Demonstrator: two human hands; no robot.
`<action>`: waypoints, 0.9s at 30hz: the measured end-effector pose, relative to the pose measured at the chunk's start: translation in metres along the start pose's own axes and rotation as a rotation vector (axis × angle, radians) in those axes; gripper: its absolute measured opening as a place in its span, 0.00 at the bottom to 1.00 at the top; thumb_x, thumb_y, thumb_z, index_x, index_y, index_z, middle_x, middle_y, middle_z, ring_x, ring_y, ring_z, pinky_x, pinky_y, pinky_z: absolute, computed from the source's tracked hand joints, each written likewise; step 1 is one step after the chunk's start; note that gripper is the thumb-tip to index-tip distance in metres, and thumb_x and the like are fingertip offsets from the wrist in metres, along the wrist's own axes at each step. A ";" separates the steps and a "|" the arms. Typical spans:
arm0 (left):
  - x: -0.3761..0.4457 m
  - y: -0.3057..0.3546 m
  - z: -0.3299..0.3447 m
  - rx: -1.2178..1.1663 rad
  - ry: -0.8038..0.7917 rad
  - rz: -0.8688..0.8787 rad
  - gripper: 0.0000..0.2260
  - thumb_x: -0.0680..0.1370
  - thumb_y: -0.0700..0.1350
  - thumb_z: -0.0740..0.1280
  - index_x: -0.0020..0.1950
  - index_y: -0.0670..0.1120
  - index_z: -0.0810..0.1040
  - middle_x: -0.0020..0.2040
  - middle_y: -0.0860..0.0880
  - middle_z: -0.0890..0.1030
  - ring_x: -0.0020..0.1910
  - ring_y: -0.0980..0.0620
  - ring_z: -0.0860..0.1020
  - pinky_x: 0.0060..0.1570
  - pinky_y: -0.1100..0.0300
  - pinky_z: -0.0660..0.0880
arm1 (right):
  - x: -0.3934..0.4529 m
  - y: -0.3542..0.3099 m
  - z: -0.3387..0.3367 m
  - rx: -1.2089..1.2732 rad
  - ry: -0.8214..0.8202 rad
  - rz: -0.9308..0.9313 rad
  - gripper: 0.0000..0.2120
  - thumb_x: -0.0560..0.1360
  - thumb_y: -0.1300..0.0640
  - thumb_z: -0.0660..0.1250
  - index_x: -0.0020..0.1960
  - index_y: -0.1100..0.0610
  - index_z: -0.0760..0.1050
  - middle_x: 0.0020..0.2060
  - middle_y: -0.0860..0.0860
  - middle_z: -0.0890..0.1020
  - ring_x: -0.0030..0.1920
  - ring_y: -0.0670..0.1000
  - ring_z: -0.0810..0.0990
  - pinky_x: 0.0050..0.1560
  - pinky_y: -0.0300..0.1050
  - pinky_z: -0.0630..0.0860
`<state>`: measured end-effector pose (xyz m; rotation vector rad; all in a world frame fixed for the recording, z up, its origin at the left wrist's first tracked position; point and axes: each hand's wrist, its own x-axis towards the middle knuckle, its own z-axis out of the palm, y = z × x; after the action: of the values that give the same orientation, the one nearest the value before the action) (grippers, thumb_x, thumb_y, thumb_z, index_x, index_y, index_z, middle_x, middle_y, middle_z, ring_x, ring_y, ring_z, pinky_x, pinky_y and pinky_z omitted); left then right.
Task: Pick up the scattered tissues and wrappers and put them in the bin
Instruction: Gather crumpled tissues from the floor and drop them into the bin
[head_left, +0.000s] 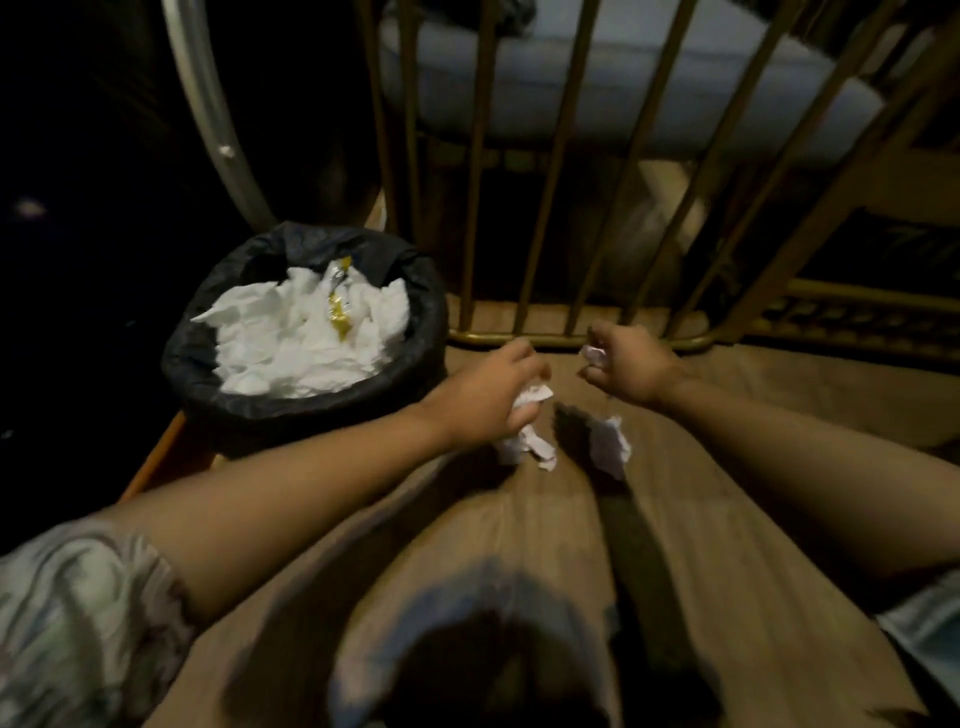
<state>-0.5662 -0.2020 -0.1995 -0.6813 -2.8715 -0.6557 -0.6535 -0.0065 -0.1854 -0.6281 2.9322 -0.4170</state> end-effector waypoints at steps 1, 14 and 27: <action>0.018 0.003 -0.002 0.062 -0.048 -0.025 0.18 0.77 0.46 0.67 0.66 0.45 0.73 0.62 0.44 0.72 0.54 0.45 0.77 0.53 0.52 0.74 | 0.001 0.008 -0.002 -0.006 0.006 0.008 0.13 0.74 0.50 0.71 0.48 0.53 0.68 0.40 0.52 0.76 0.41 0.55 0.77 0.37 0.43 0.66; 0.056 -0.035 0.119 0.076 -0.317 -0.458 0.24 0.76 0.47 0.70 0.71 0.49 0.69 0.71 0.47 0.65 0.65 0.45 0.73 0.62 0.54 0.71 | -0.003 0.080 0.108 0.514 0.091 0.491 0.13 0.78 0.61 0.59 0.61 0.57 0.75 0.52 0.58 0.82 0.47 0.55 0.79 0.44 0.43 0.72; 0.004 -0.013 0.195 -0.248 -0.354 -0.387 0.22 0.76 0.50 0.69 0.69 0.47 0.70 0.64 0.46 0.75 0.60 0.49 0.75 0.56 0.62 0.69 | -0.036 0.099 0.177 0.526 -0.072 0.314 0.16 0.77 0.43 0.65 0.62 0.48 0.76 0.50 0.44 0.80 0.50 0.45 0.78 0.47 0.38 0.71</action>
<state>-0.5784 -0.1259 -0.3791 -0.2828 -3.3249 -1.0504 -0.6294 0.0519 -0.3812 -0.1092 2.6110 -1.0415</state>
